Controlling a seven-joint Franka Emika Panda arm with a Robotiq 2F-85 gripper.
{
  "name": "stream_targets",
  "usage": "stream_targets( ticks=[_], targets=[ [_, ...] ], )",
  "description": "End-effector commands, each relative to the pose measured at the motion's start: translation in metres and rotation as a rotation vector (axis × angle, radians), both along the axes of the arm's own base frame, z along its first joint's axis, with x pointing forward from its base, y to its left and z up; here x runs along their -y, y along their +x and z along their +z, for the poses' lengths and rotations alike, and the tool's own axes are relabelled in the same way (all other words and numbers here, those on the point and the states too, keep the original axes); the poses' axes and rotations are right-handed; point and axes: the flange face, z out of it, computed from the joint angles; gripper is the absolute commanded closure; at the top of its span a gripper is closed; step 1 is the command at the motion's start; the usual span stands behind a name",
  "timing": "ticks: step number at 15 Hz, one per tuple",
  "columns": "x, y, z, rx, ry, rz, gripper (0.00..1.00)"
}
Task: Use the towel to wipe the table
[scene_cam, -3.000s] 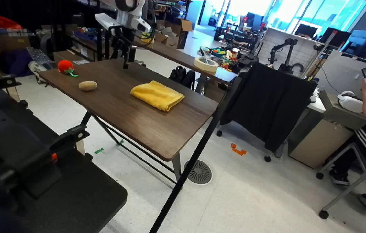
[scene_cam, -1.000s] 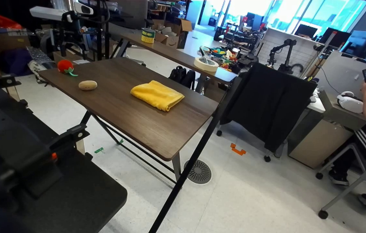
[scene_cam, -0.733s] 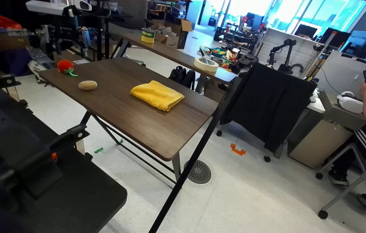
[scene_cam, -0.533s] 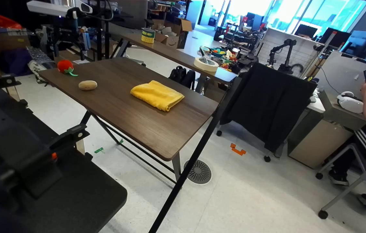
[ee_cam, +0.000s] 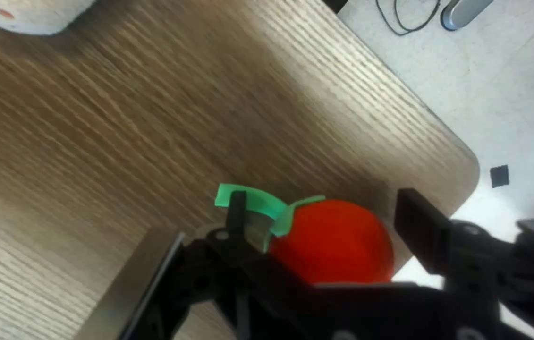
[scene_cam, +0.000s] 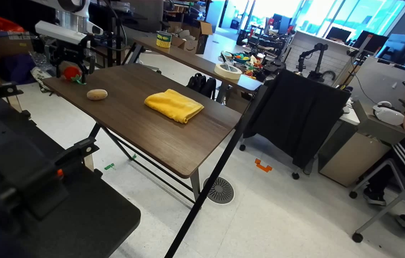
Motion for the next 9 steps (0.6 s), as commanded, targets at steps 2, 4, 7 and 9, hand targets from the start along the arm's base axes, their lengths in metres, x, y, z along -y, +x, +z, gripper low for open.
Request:
stream_targets(
  ticks=[2,4,7,9],
  targets=[
    [0.002,-0.001,0.000,0.011,0.091,0.020,0.56],
    [0.005,0.000,0.006,0.017,0.107,0.028,0.72],
    [0.008,0.010,0.023,0.074,0.167,-0.018,0.92],
    [0.015,0.028,0.036,0.136,0.218,-0.105,0.99]
  ],
)
